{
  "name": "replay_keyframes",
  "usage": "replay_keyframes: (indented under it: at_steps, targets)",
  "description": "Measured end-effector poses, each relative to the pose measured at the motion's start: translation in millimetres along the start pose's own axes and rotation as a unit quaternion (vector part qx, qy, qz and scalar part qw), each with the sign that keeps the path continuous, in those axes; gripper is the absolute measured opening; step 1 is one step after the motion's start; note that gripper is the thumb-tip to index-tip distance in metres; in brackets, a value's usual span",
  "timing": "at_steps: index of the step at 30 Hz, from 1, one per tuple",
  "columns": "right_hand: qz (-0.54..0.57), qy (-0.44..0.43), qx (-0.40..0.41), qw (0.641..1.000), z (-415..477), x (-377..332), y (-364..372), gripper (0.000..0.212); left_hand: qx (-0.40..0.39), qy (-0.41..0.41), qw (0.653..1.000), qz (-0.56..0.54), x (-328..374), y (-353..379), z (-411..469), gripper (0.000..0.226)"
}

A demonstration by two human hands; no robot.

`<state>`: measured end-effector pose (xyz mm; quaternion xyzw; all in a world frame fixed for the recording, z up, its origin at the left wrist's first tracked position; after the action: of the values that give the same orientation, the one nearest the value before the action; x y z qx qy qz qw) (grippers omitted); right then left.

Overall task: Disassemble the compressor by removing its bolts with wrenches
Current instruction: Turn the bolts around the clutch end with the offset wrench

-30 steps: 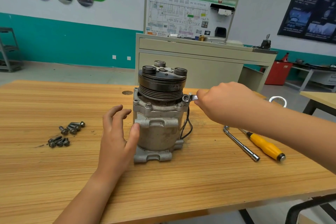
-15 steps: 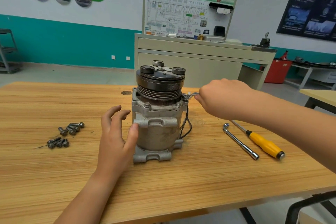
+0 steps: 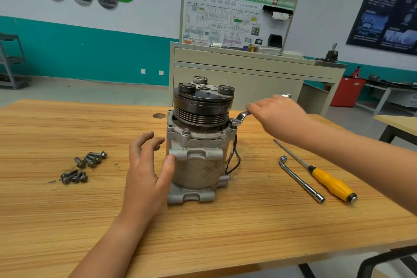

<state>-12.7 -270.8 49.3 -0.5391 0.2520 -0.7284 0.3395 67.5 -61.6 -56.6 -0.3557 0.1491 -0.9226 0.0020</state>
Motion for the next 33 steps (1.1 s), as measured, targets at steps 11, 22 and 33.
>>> replay_keyframes:
  at_steps: [11,22,33]
  targets:
    - [0.31,0.115,0.273,0.903,5.7,15.7,-13.8,0.022,0.001,0.012,1.0,-0.01,-0.9,0.9,1.2,0.047]
    - [0.21,0.133,-0.073,0.966,-53.0,-7.0,-11.4,0.026,-0.001,0.027,1.0,-0.015,0.6,1.4,0.6,0.039]
    - [0.006,0.096,-0.138,0.986,-43.2,-33.2,-38.0,0.041,-0.001,0.011,1.0,-0.013,2.3,1.0,0.0,0.049]
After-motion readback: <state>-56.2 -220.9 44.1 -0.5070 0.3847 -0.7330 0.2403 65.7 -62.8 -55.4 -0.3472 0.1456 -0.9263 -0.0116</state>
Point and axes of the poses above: each hand's wrist, its own z-axis towards the middle knuckle, its own y-axis out of the palm, x = y × z, the point moved 8 cm from there along z, towards the middle knuckle, and after that the axes turned 3 degrees about -x, right-handed, at the moved point
